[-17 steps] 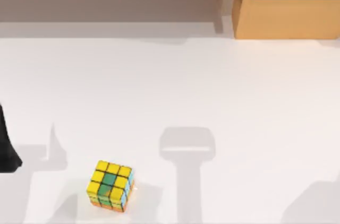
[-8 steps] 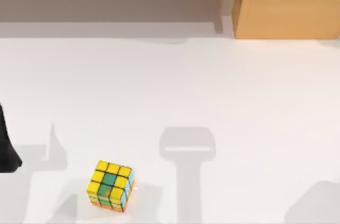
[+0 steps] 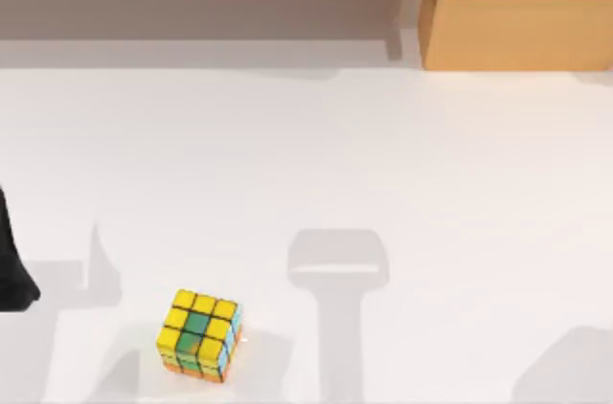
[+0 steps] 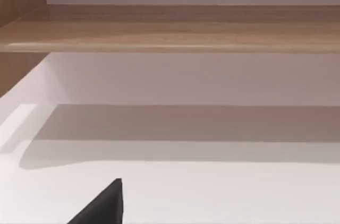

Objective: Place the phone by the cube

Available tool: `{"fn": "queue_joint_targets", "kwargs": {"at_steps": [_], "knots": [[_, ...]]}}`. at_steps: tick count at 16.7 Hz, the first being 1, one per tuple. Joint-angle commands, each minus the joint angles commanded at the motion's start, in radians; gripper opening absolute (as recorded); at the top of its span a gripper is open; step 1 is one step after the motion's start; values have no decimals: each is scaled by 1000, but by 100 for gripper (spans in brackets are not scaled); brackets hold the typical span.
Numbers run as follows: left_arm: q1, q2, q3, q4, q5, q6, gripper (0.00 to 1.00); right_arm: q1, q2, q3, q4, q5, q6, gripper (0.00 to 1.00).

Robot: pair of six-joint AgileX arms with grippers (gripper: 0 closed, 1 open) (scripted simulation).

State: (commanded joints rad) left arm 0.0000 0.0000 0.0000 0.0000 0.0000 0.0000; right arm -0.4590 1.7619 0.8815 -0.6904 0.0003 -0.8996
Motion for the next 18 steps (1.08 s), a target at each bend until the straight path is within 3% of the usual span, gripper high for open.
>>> {"fn": "queue_joint_targets", "kwargs": {"at_steps": [2, 18], "knots": [[0, 0, 0, 0, 0, 0, 100, 0, 0, 0, 0, 0, 0, 0], [0, 0, 0, 0, 0, 0, 100, 2, -63, 46, -103, -7, 6, 0]]}}
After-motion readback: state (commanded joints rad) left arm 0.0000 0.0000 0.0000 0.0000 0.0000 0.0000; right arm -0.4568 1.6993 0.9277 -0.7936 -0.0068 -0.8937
